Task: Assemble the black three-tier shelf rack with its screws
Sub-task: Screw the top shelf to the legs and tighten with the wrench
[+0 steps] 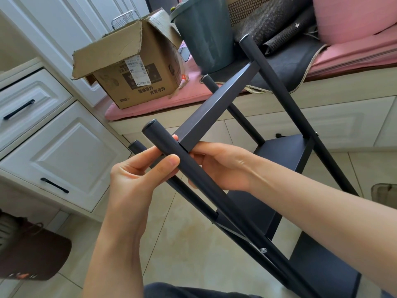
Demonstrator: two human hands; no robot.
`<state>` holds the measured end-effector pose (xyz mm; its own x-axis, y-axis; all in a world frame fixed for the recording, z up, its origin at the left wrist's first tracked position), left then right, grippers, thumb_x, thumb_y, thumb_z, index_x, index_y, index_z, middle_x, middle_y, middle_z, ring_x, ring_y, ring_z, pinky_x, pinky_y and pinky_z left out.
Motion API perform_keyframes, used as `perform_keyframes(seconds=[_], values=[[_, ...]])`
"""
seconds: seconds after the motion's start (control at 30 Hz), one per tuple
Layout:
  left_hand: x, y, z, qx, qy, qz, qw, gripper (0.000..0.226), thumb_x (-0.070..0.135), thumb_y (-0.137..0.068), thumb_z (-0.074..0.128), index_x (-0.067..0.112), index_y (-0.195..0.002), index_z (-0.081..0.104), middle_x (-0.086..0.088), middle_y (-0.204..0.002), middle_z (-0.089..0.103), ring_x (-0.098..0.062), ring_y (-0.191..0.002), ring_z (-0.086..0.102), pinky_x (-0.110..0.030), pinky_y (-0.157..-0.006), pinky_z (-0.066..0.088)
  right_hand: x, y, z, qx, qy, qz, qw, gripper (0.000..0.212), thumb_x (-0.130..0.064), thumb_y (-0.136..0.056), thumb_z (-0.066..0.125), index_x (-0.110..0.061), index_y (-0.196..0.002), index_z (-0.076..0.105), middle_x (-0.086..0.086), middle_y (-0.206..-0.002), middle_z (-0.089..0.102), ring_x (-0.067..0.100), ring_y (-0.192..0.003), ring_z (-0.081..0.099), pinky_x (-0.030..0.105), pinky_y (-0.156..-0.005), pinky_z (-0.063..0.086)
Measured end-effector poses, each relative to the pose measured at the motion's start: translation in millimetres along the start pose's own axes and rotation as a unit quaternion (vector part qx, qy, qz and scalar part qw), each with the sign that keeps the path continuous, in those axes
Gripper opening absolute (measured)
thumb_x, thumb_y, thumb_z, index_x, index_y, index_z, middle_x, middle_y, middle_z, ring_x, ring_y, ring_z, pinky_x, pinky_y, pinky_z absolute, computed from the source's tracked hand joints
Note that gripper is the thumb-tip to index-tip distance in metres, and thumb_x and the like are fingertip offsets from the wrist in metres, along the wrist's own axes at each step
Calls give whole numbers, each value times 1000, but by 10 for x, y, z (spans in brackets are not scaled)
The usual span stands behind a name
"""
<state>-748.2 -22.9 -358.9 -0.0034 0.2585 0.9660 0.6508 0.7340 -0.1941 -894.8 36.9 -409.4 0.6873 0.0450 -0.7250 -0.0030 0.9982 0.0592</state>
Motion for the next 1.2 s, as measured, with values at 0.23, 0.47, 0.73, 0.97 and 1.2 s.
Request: perform_keyframes(seconds=[0.23, 0.47, 0.73, 0.97, 1.2], values=[[7, 5, -1, 4, -9, 0, 1000, 46, 41, -63, 81, 32, -108, 80, -3, -110, 78, -28, -112, 70, -26, -84, 59, -18, 20, -8, -14, -15, 4, 1000, 13, -25, -82, 64, -23, -85, 77, -3, -71, 53, 10, -62, 60, 26, -61, 54], [6, 6, 3, 6, -14, 7, 1000, 44, 41, -63, 82, 32, -106, 81, -4, -109, 78, -28, -109, 71, -24, -82, 59, -12, 20, 14, 3, 16, 12, 1000, 21, -34, -89, 62, -27, -76, 77, -2, -75, 58, 7, -59, 63, 23, -57, 55], [5, 3, -4, 4, -19, 3, 1000, 43, 42, -62, 82, 33, -104, 81, -4, -108, 78, -27, -108, 72, -24, -82, 59, -28, 16, -30, -1, -6, 13, 1000, 12, -29, -75, 68, -24, -80, 77, -5, -71, 52, 9, -64, 58, 22, -61, 53], [-15, 5, -19, -2, -39, 11, 999, 44, 44, -64, 81, 36, -108, 80, -2, -113, 77, -30, -118, 67, -41, -97, 54, -13, 23, 37, 1, 23, 13, 1000, 18, -37, -81, 66, -27, -70, 76, -3, -71, 53, 7, -55, 62, 21, -56, 53], [-26, 2, -23, 9, -38, 6, 999, 45, 44, -63, 81, 34, -107, 80, -3, -113, 77, -30, -117, 67, -41, -96, 54, -30, 47, 35, -5, 0, 6, 1000, 23, -29, -95, 56, -27, -85, 77, 0, -81, 50, 9, -63, 60, 25, -62, 54]])
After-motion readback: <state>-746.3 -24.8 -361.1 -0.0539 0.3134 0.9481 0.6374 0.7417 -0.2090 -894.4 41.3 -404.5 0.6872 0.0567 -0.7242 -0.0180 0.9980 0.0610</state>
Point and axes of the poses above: each hand's wrist, its own y-axis away from the middle knuckle, its own z-axis out of the palm, x = y × z, the point moved 2 cm from there along -y, towards the middle knuckle
